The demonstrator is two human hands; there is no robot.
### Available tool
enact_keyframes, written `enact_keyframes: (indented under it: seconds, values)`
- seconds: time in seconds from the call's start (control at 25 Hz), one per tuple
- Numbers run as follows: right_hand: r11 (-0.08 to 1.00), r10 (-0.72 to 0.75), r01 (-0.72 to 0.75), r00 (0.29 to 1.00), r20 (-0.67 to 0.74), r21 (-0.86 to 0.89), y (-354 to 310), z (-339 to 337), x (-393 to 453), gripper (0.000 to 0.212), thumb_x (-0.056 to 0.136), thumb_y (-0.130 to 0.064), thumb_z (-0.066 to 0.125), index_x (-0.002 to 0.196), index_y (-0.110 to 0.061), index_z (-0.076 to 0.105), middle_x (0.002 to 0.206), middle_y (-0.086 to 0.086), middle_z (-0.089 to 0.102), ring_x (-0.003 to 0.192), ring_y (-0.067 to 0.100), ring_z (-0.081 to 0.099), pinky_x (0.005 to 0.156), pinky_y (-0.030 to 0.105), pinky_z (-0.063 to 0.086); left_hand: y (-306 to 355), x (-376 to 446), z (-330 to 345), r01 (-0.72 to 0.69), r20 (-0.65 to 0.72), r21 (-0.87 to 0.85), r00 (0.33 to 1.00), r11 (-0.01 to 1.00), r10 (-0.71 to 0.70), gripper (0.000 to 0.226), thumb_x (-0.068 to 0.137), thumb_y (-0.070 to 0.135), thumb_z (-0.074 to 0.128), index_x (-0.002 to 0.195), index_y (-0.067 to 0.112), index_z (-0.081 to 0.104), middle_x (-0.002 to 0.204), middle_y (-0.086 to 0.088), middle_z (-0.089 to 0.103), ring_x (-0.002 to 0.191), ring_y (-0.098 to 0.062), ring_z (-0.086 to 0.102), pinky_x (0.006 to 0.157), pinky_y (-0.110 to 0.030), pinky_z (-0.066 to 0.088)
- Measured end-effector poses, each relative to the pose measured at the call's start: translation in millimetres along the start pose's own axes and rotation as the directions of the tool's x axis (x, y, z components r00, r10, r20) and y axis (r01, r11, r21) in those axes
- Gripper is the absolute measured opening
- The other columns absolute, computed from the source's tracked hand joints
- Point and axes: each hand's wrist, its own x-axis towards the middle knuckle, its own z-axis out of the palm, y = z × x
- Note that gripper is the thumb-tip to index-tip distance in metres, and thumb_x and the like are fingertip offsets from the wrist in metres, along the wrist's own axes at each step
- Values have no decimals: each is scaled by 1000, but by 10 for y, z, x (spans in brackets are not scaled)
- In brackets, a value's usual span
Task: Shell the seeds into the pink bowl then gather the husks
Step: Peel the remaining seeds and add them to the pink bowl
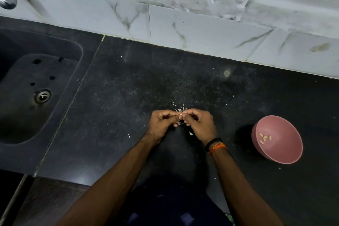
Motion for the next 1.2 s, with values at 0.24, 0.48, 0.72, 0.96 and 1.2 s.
enact_keyframes:
  seconds: [0.24,0.48,0.72,0.96,1.2]
  values:
    - [1000,0,0,1000,22,12,-19,7,12,16,94,-9,68,89,-21,78,80,-1,77,73,7,72,69,23,59,10,-6,-15,-8,10,-2,1000,1000,8,9,81,-3,76,87,3,78,85,-19,75,72,-26,64,62,-26,53]
    - [1000,27,-27,999,-34,-15,-16,63,19,22,90,-6,69,81,-25,77,72,-10,74,70,4,70,69,23,57,11,-20,6,-10,5,19,1000,1000,10,9,82,-7,74,87,1,77,82,-12,76,66,-15,66,61,-23,54]
    - [995,23,-27,999,-41,-91,9,73,31,13,89,-11,68,84,-18,78,67,-15,70,67,0,67,69,23,55,24,-15,16,1,19,48,1000,999,-2,6,83,-5,75,83,1,77,83,-12,77,70,-16,70,61,-25,57]
    - [996,46,-50,998,-53,-76,-19,94,20,13,90,-10,68,86,-18,78,73,-11,73,70,1,68,70,22,55,16,-11,18,-4,10,53,1000,999,3,5,83,-7,73,87,-4,74,81,-8,77,67,-14,70,60,-24,57]
    - [995,92,-94,995,-42,-44,-17,97,20,12,95,-15,65,89,-20,75,77,-10,72,77,5,68,76,29,58,-8,3,10,-35,-6,10,999,999,35,14,83,-4,74,95,-10,72,83,-18,74,67,-18,67,62,-26,56]
